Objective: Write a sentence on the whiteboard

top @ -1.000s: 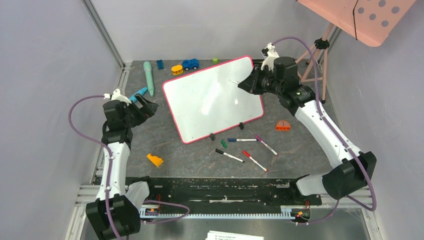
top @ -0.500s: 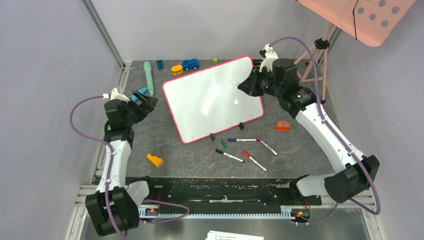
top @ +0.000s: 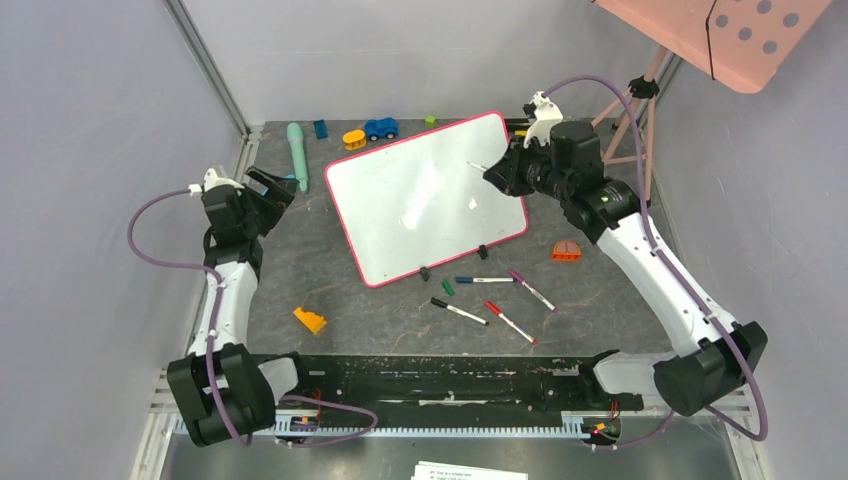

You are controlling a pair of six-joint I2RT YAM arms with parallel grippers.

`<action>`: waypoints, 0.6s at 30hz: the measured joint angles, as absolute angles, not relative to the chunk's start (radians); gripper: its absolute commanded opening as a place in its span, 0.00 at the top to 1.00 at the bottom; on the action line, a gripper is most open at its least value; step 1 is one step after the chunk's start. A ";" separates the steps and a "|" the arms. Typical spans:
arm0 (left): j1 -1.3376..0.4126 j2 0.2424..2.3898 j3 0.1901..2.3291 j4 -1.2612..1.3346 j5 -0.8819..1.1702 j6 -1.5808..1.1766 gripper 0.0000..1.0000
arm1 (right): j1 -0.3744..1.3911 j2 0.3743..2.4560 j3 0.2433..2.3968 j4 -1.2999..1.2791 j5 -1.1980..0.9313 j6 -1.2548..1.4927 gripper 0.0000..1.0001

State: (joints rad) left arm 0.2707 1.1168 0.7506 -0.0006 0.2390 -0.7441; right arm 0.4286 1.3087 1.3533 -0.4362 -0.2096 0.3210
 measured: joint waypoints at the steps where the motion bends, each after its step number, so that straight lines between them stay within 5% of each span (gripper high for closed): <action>1: 0.275 1.124 0.758 0.000 0.237 -0.744 0.00 | 0.428 1.301 1.348 -0.437 -0.206 0.319 1.00; 7: 0.289 1.148 0.789 0.011 0.245 -0.747 0.07 | 0.429 1.266 1.325 -0.443 -0.189 0.302 1.00; 18: 0.313 1.174 0.816 0.081 0.423 -0.736 0.00 | 0.428 1.263 1.314 -0.485 -0.183 0.279 1.00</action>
State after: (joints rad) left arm 0.3126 1.1740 0.8158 0.0811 0.4229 -0.7361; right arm 0.4282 1.2633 1.3144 -0.4847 -0.1829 0.2787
